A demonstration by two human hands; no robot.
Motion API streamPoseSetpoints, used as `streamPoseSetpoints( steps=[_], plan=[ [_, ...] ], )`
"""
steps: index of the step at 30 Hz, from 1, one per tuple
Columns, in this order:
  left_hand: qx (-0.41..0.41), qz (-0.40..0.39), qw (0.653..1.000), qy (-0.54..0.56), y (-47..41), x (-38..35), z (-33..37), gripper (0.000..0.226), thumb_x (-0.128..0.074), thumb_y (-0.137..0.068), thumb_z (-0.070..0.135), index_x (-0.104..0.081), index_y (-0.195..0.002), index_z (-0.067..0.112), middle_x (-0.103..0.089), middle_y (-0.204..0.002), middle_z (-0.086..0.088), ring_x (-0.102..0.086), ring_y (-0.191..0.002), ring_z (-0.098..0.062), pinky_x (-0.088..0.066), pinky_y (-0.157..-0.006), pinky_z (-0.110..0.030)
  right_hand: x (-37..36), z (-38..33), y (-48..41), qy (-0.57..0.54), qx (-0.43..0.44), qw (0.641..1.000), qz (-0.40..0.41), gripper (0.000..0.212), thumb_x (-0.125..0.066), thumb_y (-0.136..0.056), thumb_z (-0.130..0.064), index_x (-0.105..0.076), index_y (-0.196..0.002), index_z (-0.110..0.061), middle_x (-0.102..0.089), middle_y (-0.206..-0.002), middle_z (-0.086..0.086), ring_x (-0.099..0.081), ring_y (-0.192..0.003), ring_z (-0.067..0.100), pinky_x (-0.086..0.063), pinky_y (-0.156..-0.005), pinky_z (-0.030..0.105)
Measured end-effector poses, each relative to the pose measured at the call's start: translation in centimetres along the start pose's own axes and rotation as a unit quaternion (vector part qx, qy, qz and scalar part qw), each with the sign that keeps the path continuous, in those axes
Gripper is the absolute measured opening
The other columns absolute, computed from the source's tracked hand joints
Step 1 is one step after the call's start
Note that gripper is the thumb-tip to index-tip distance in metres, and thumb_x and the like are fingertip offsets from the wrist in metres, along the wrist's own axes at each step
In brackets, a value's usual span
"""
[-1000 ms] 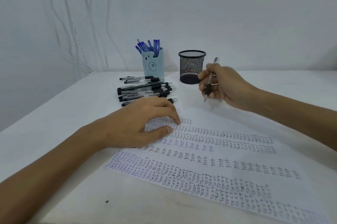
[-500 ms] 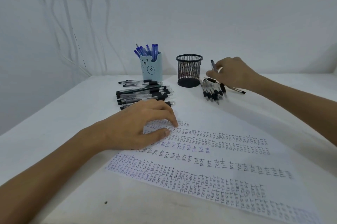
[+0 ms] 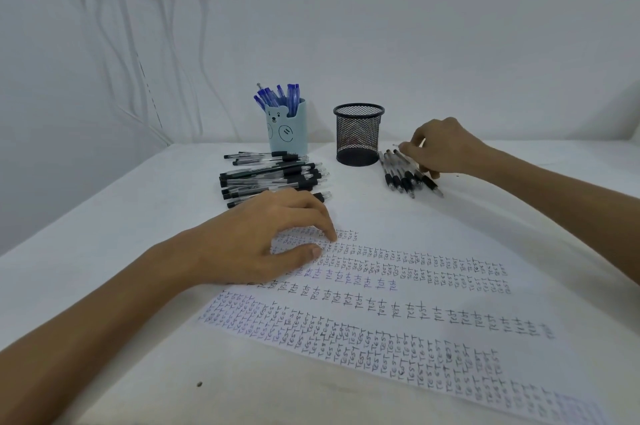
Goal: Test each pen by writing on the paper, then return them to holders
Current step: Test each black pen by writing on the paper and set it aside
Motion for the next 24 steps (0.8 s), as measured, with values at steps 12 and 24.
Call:
streamPoseSetpoints(
  steps=[12,24],
  plan=[
    [0.000,-0.001,1.000,0.003,0.0,0.0,-0.1,0.025,-0.055,-0.104,0.043,-0.065,-0.126,0.039,-0.056,-0.132,0.023,-0.053,-0.128,-0.007,-0.046,-0.105,-0.041,-2.1,3.9,-1.3,0.149,-0.025,0.988,0.029,0.031,-0.048,-0.101,-0.020,-0.059,-0.126,-0.005,-0.052,-0.129,0.018,-0.051,-0.119,0.036,-0.044,-0.084,0.040],
    [0.004,0.000,1.000,0.008,0.0,-0.1,-0.1,0.026,-0.053,-0.104,0.046,-0.064,-0.126,0.040,-0.055,-0.133,0.022,-0.053,-0.129,-0.009,-0.045,-0.105,-0.040,-1.7,3.2,-0.2,0.192,-0.025,0.979,0.066,0.012,-0.048,-0.095,-0.005,-0.042,-0.105,-0.007,-0.052,-0.086,0.012,-0.050,-0.078,0.031,-0.033,-0.057,0.033]
  ],
)
Point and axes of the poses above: each hand's wrist, its own y-axis away from the middle knuckle, its own x-axis out of the back of the hand, z = x × y, the point moved 1 cm from there along -y, towards the middle knuckle
